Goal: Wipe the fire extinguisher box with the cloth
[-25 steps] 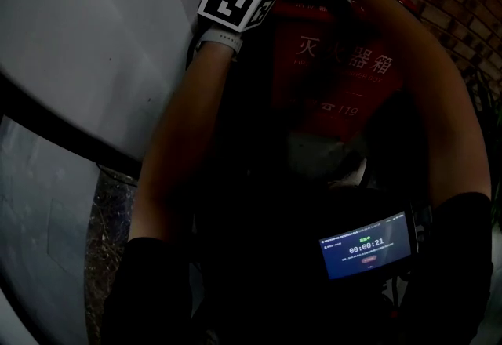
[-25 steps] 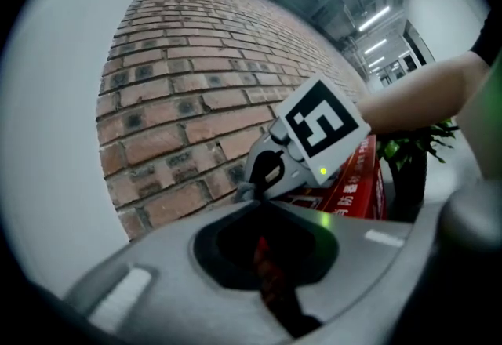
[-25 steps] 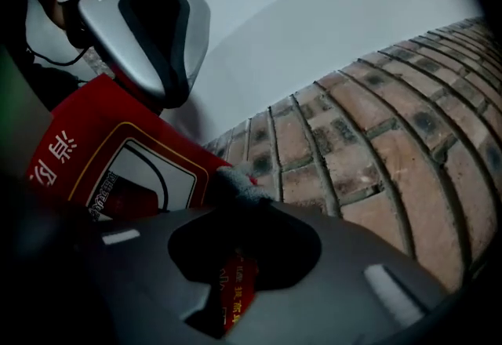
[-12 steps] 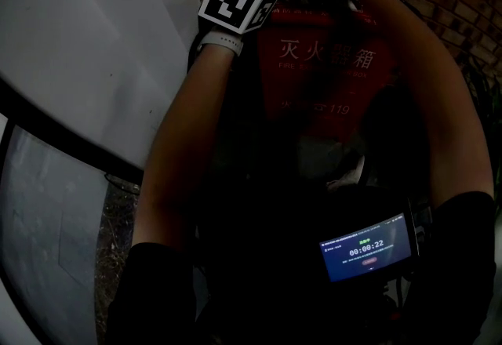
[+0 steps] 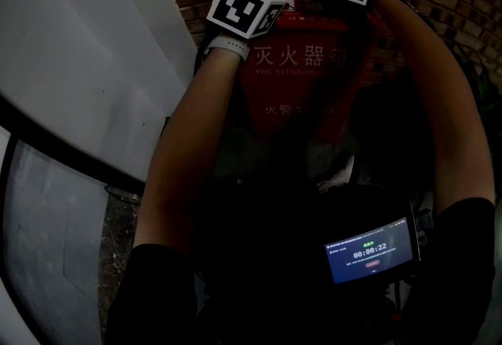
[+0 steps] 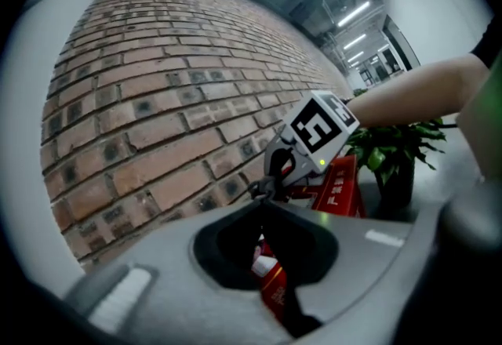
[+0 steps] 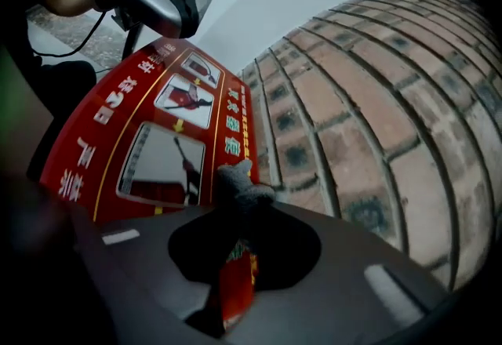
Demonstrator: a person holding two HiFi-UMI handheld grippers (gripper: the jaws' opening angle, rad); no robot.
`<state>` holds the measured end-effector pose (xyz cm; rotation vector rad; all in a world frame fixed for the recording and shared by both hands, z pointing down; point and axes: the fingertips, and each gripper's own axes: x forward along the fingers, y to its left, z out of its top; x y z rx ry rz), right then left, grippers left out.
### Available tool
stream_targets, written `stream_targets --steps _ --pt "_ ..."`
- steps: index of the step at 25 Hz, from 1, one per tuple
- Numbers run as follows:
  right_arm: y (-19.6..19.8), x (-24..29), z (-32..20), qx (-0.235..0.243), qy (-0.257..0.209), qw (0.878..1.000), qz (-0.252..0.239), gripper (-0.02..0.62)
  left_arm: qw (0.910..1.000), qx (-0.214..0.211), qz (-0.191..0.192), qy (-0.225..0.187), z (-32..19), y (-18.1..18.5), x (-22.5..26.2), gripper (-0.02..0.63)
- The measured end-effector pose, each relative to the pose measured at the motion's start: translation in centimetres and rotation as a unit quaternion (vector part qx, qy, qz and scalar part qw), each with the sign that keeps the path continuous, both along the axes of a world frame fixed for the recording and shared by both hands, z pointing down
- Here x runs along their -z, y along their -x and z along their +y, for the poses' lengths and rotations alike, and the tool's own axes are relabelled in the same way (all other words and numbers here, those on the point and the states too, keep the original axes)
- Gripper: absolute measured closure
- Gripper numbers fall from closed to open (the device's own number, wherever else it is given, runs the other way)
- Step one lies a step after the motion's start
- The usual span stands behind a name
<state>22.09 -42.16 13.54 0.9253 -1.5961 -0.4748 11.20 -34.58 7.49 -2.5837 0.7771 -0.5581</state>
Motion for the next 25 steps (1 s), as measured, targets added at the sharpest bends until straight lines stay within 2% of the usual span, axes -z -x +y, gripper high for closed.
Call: stream_targets --steps 7,9,11,15,21,25 --pt "-5.9 0.3 2.1 -0.035 -0.006 0.999 0.019 0.558 0.9998 -0.021 -0.007 -0.003 1.6 -3.9 -0.2 0.603" --pt "-7.2 -0.3 3.0 -0.05 0.013 0.999 0.016 0.558 0.9998 -0.02 -0.006 -0.003 1.9 -4.0 -0.3 0.603" --pt "-7.4 -1.0 4.1 -0.053 0.039 0.998 -0.012 0.558 0.9998 -0.019 -0.006 -0.002 2.1 -3.8 -0.5 0.603" --pt "-5.3 1.0 4.7 -0.021 0.035 0.997 -0.058 0.558 0.9998 -0.017 -0.003 -0.006 2.2 -2.7 0.0 0.603" --pt "1.3 5.1 4.5 0.038 -0.002 0.998 -0.054 0.558 0.9998 -0.008 0.01 -0.014 2.3 0.6 1.5 0.603" --pt "7.0 5.8 3.6 0.077 0.001 0.995 -0.062 0.558 0.9994 0.018 0.021 -0.017 1.1 4.4 2.2 0.603"
